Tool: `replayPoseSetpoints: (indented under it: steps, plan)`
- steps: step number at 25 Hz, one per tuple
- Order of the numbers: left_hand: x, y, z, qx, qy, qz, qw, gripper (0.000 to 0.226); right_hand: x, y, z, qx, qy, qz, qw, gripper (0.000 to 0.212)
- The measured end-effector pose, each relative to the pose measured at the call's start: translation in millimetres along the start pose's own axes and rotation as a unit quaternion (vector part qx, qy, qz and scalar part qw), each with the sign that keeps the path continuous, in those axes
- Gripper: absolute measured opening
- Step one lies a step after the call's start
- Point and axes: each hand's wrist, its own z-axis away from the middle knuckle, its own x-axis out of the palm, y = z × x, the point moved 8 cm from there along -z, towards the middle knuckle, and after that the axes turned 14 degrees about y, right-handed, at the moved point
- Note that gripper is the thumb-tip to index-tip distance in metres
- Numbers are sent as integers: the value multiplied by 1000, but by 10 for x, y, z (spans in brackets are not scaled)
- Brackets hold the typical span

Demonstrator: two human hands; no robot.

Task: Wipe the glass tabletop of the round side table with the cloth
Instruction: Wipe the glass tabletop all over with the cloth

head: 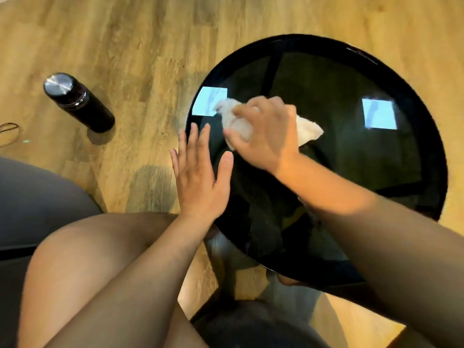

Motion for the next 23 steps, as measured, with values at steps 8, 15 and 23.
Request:
replayPoseSetpoints:
  steps: [8, 15, 23]
  plan:
    - [47, 183, 26, 120, -16, -97, 988, 63, -775, 2083, 1201, 101, -34, 99, 989, 52]
    - [28, 107, -12, 76, 0, -35, 997, 64, -772, 1414, 1187, 201, -56, 109, 972, 46]
    - [39, 89, 9, 63, -12, -3, 998, 61, -805, 21, 1698, -54, -85, -90, 991, 38]
